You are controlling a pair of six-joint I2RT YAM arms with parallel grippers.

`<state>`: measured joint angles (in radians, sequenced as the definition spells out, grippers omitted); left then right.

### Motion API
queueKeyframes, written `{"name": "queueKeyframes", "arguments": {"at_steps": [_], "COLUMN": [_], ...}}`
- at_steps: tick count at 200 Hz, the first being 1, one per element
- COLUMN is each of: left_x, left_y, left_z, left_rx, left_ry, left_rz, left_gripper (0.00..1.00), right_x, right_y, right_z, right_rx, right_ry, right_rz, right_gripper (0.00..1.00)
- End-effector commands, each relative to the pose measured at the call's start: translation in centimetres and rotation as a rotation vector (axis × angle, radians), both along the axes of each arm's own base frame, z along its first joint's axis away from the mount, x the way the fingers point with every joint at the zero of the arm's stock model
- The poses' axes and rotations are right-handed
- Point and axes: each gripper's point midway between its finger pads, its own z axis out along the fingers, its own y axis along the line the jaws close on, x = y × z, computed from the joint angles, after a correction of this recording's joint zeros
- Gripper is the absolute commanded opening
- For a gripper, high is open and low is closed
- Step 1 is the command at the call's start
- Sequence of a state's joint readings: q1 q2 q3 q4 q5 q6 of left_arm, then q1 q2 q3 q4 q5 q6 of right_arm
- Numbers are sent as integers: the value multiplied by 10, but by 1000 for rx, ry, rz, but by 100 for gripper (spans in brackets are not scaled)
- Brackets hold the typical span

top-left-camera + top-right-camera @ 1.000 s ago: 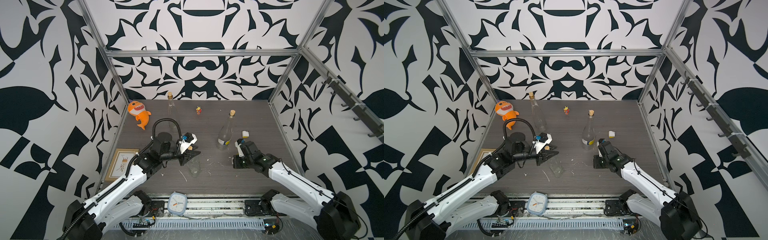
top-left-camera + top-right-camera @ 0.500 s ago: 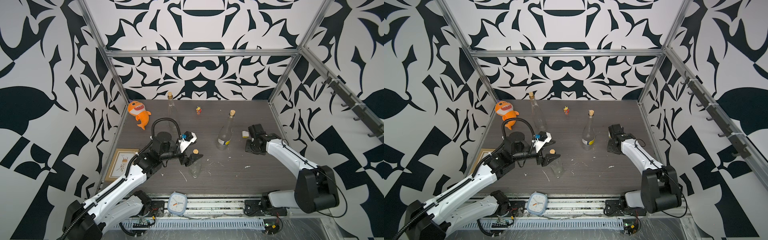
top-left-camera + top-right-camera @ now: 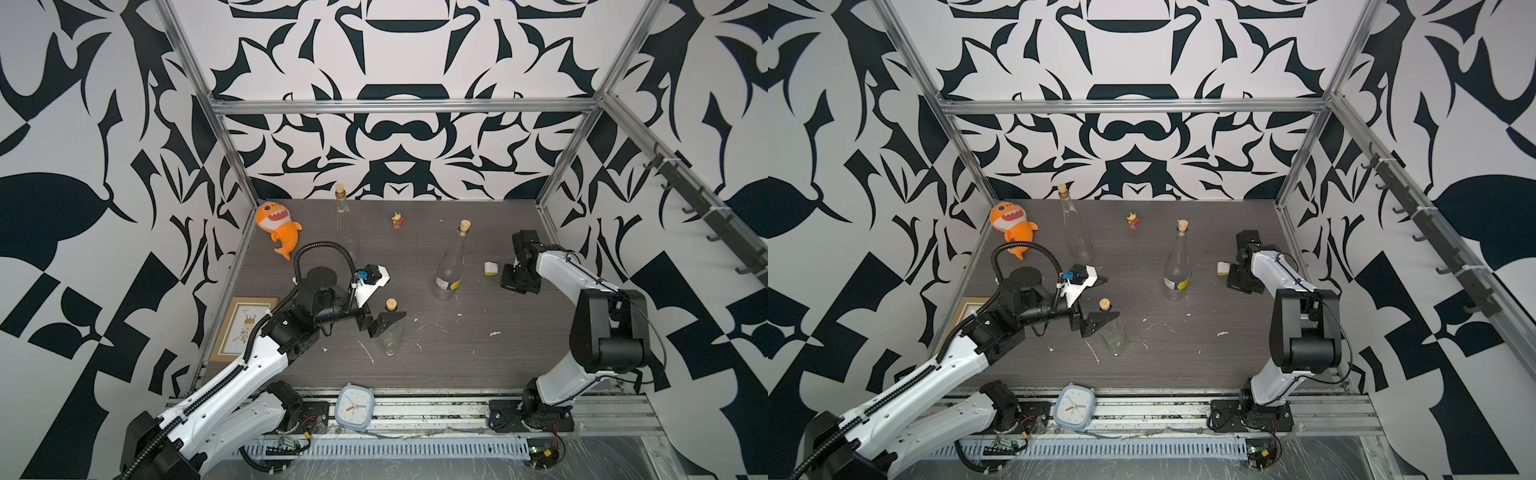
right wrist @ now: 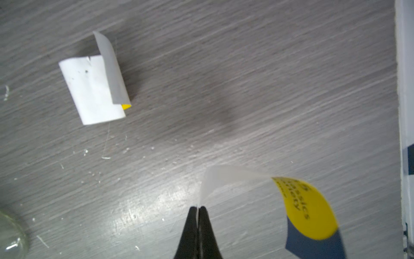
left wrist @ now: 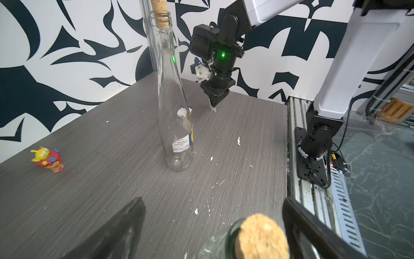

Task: Remove the label from the bottle
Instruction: Place the label at the center of the board.

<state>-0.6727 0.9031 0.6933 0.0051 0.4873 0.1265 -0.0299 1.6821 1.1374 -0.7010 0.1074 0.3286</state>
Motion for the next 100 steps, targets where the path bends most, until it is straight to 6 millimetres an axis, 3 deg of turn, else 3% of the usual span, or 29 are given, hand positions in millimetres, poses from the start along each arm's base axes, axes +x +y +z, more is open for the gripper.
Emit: {"name": "queueKeyframes", "arguments": {"at_steps": [1,48,100], "left_x": [-5,-6,-4], "left_y": [3,6,6], "left_z": [8,9,7], "left_rx": [-30,-35,-25], "left_ry": [-36,-58,-66], "left_rz": [-6,8,12], "left_gripper": [99,99,99], "right_x": [4,12,18], "right_y": [1,10,16], "right_z": [2,-21,-25], "right_rx": [27,92,126], "right_ry": [40,94,78], "right_rz": [10,16,30], "right_gripper": [3,13,26]}}
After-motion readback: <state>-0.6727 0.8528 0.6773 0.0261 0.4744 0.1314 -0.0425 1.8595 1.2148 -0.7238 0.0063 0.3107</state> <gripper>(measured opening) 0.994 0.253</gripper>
